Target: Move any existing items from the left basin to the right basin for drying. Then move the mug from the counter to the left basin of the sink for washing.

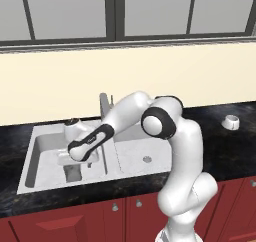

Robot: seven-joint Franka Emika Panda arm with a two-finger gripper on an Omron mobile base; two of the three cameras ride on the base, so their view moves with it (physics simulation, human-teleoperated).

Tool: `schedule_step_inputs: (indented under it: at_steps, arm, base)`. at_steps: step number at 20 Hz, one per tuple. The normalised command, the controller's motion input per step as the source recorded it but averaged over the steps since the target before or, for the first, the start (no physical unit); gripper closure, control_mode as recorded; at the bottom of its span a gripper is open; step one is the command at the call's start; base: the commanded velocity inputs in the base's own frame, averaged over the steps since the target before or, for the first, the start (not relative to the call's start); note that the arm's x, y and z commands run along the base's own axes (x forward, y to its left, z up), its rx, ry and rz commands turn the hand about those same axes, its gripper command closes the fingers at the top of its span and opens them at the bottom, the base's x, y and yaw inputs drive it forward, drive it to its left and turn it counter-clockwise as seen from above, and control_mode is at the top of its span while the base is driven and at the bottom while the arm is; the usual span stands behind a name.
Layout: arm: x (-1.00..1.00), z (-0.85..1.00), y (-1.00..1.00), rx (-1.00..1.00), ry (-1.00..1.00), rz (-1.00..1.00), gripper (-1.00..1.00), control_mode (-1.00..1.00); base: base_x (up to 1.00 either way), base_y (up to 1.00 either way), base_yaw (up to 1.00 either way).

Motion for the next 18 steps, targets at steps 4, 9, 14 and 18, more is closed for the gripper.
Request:
schedule_step_inputs:
  at_steps: [4,9,14,18]
  arm:
    - [0.15,-0.18,-0.13,0.03,0.0,-0.03,-1.0,-1.0]
    - [0.17,-0.05,0.0,0.0,0.0,-0.02,-1.0,-1.0]
    - [0.04,-0.16,0.0,0.0,0.0,0.0,-1.0,-1.0]
    - [0.04,-0.21,0.0,0.0,0.0,-0.01,-1.0,-1.0]
  base:
    - [0.0,0.0,0.0]
    - [0.0,0.0,0.0]
    - [0.0,0.0,0.0]
    - [0.0,0.0,0.0]
